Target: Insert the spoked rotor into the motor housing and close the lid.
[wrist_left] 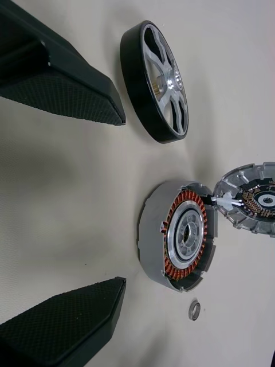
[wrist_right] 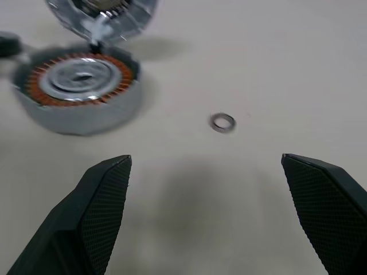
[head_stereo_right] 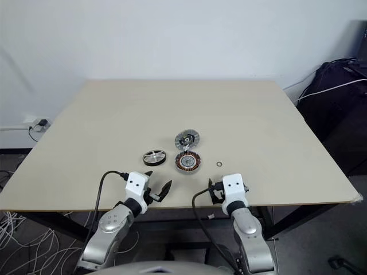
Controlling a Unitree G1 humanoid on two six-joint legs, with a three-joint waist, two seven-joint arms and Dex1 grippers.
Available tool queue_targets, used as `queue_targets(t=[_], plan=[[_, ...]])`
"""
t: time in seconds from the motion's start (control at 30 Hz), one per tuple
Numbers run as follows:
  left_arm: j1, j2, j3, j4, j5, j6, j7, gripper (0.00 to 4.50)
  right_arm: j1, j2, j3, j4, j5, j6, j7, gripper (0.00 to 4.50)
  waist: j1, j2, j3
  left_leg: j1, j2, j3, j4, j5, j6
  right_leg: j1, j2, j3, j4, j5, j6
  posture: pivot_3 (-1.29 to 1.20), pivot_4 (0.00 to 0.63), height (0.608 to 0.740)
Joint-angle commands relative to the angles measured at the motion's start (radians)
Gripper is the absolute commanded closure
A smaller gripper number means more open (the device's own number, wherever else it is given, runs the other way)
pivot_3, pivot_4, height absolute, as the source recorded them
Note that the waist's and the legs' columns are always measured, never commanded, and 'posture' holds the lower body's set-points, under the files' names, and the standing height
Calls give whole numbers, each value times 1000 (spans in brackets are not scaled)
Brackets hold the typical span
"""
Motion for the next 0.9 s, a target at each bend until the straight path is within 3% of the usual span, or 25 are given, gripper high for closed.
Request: queue_targets(t=[0.03,0.6,0.9], plan=[[-11,-3,-5,-30,-5,-17,-4,31,-59,1,-35,-5,3,21,-13,0,0,0,0,0,0,0,0,0,0,0,0,0,0,0,0,0,0,740],[-15,-5,-10,-23,-2,-24,-2,31,-371,15,-99,370,18,20,-32,0,-3,1,1,0,0,0,0,2,4,0,3,0,0,0,-1,0,0,740],[1,-4,-3,-39,0,-23,10,31,-465,16,-115,516,17,-20,-33,0,-17,1,1,1,0,1,0,2,4,2,4,1,0,1,0,0,0,740]])
